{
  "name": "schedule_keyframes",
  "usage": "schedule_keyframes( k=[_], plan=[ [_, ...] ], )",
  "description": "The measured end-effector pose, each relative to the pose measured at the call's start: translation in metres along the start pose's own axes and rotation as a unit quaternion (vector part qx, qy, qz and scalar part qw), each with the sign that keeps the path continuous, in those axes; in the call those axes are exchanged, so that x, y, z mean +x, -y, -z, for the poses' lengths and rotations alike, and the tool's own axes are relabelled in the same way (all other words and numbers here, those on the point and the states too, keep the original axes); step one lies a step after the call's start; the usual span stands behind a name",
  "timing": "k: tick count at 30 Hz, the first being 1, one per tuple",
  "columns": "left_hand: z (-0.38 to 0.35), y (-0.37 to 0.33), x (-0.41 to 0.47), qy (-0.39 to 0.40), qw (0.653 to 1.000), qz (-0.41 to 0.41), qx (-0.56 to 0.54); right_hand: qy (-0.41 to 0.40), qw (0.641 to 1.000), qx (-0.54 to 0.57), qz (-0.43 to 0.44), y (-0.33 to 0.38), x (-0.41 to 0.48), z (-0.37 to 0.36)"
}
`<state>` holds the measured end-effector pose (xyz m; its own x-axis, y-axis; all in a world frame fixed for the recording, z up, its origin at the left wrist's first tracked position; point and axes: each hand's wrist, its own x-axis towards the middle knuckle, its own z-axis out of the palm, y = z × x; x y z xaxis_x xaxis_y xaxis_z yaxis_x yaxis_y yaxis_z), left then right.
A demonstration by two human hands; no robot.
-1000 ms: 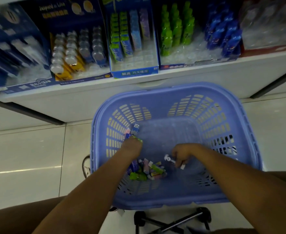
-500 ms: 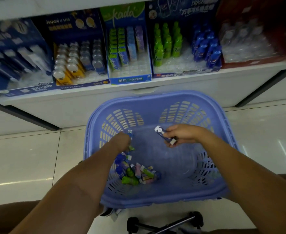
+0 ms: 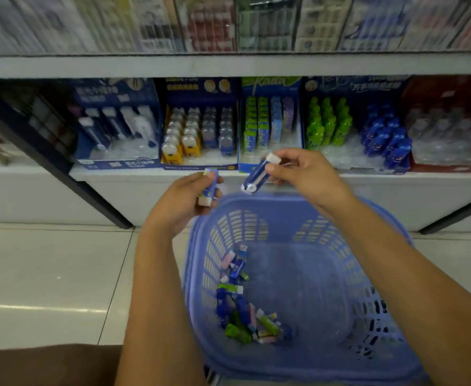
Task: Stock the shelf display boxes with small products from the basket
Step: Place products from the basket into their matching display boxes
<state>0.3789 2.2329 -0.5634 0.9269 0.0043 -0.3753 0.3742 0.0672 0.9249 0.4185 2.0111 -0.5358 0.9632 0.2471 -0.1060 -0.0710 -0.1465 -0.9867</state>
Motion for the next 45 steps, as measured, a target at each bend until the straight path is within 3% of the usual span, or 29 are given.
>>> schedule_keyframes(
  k=[5, 9, 14, 21, 25, 30, 35, 37, 40, 42, 45],
  plan=[
    [0.064, -0.017, -0.029, -0.141, 0.962, -0.084, -0.220, -0.001, 0.994, -0.050, 0.100, 0.047, 0.035, -0.075],
    [0.076, -0.010, -0.028, -0.178, 0.913, -0.066, -0.361, -0.013, 0.973, -0.139, 0.184, 0.073, 0.078, -0.149],
    [0.085, 0.004, -0.019, -0.234, 0.891, -0.036, -0.388, -0.016, 0.937, -0.259, 0.232, 0.079, 0.134, -0.214],
    [0.099, 0.013, -0.014, -0.276, 0.877, -0.023, -0.392, 0.045, 0.861, -0.458, 0.216, 0.068, 0.174, -0.256],
    [0.104, 0.016, -0.012, -0.290, 0.867, -0.033, -0.404, 0.066, 0.834, -0.512, 0.195, 0.072, 0.181, -0.266],
    [0.099, 0.011, -0.012, -0.275, 0.880, -0.038, -0.386, 0.068, 0.821, -0.534, 0.190, 0.083, 0.185, -0.270],
    [0.089, 0.008, -0.014, -0.259, 0.912, -0.055, -0.314, 0.064, 0.857, -0.476, 0.188, 0.088, 0.163, -0.253],
    [0.082, 0.008, -0.016, -0.243, 0.929, -0.089, -0.264, 0.037, 0.906, -0.378, 0.186, 0.082, 0.138, -0.234],
    [0.071, 0.001, -0.016, -0.220, 0.937, -0.125, -0.241, 0.096, 0.967, -0.198, 0.130, 0.067, 0.092, -0.193],
    [0.060, -0.003, -0.014, -0.181, 0.946, -0.137, -0.230, 0.129, 0.979, -0.122, 0.105, 0.055, 0.066, -0.166],
    [0.032, -0.009, -0.009, -0.117, 0.961, -0.156, -0.194, 0.074, 0.989, -0.060, 0.110, 0.042, 0.044, -0.127]
  ],
)
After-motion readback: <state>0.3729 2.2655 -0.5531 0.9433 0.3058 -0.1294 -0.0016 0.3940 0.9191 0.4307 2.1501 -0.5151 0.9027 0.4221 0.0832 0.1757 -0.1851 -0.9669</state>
